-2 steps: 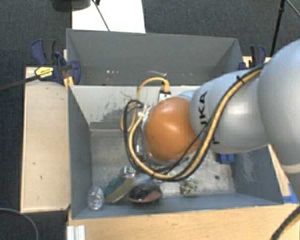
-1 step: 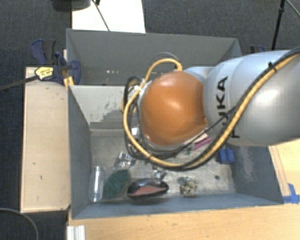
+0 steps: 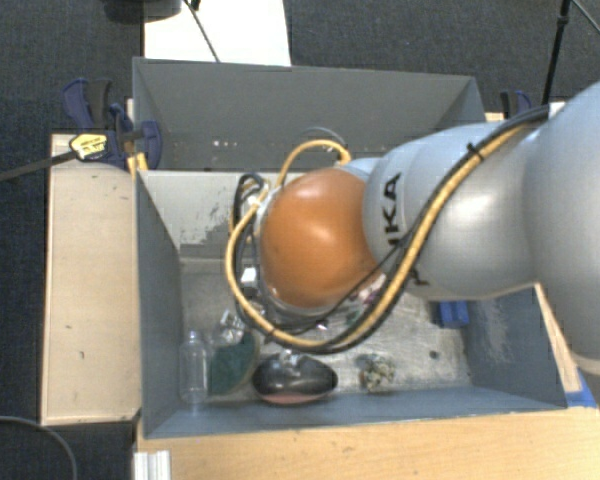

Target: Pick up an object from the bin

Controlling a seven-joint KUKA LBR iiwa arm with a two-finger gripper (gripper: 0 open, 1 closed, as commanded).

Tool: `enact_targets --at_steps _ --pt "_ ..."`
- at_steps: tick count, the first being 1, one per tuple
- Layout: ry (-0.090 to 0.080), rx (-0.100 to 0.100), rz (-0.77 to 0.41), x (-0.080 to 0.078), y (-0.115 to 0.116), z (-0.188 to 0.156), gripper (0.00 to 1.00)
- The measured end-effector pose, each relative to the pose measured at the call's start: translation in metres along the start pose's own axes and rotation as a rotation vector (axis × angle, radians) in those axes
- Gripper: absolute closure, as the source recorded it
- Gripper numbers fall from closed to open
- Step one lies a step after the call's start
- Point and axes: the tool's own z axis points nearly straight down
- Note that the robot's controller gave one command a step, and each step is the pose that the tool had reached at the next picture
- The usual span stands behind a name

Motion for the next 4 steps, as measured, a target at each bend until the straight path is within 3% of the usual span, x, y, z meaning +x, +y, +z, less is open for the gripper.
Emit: enact_targets --at_steps 1,2,4 --pt "-0.007 0.006 -0.284 -0.0062 -0.0027 0.0160 0.00" --pt "0.001 0.001 -0.281 -0.0034 -0.0027 0.0172 1.00" --pt "0.001 0.001 -0.278 -0.0032 -0.0028 0.0171 1.00"
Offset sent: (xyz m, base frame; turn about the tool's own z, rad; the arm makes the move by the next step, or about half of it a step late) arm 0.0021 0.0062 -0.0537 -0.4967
